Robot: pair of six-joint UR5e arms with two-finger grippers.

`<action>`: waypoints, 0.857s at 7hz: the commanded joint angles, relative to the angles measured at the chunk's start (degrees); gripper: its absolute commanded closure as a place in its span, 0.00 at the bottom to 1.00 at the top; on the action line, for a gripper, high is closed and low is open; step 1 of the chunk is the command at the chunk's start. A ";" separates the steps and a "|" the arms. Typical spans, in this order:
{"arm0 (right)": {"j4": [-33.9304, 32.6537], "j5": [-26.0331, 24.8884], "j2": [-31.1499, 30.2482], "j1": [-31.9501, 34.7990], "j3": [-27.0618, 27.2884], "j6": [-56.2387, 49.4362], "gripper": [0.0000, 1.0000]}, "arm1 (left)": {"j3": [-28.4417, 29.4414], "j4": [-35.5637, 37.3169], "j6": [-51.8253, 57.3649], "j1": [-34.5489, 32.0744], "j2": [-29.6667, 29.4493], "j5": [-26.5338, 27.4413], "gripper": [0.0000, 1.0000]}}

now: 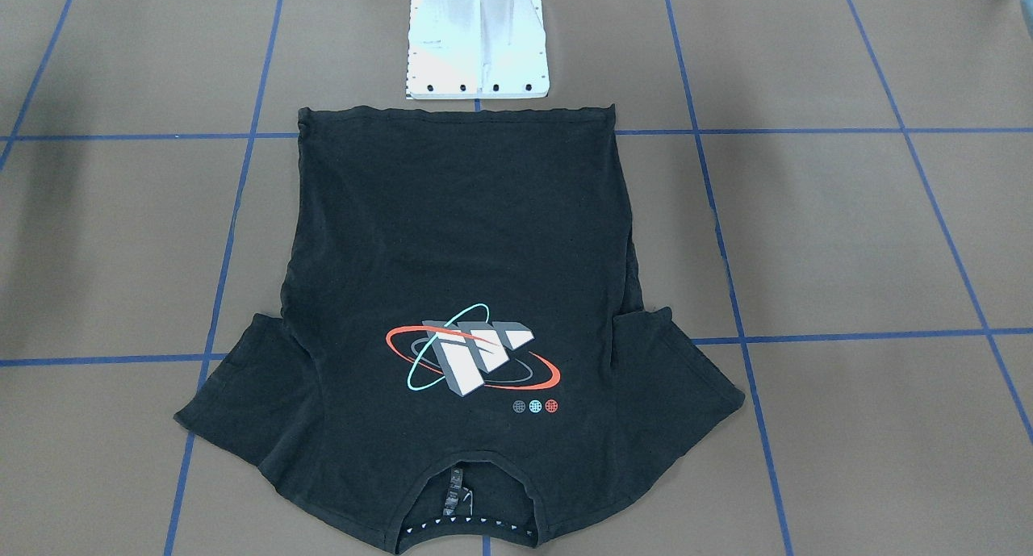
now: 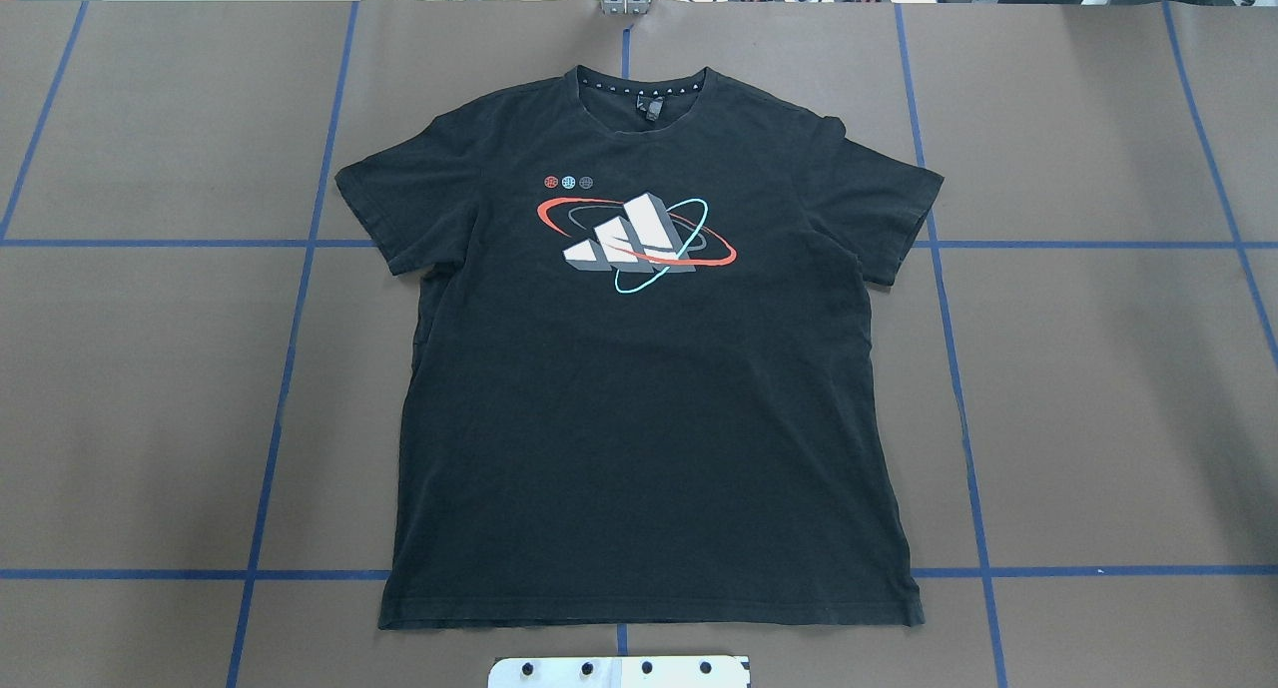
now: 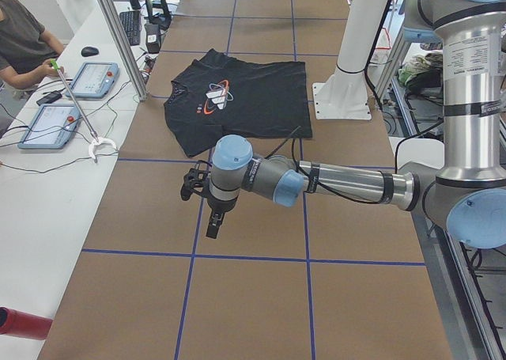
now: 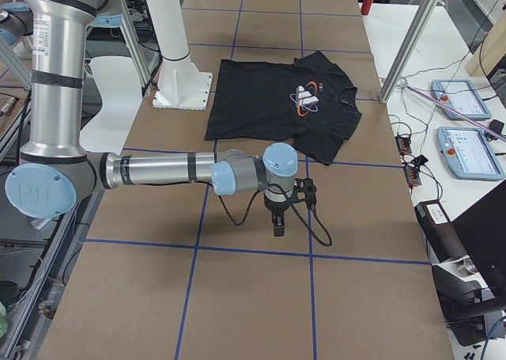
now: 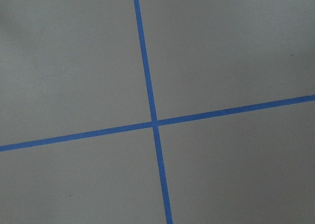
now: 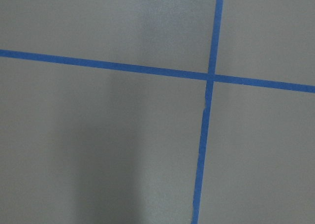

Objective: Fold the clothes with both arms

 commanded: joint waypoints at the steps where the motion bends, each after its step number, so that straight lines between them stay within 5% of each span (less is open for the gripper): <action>1: -0.21 0.24 0.06 0.29 0.07 0.04 0.00 | -0.21 -0.70 0.18 0.44 0.21 -0.35 0.00; 6: 0.58 -0.02 -0.64 0.29 0.42 -0.04 0.00 | -1.26 -1.23 0.00 0.53 0.65 -0.97 0.00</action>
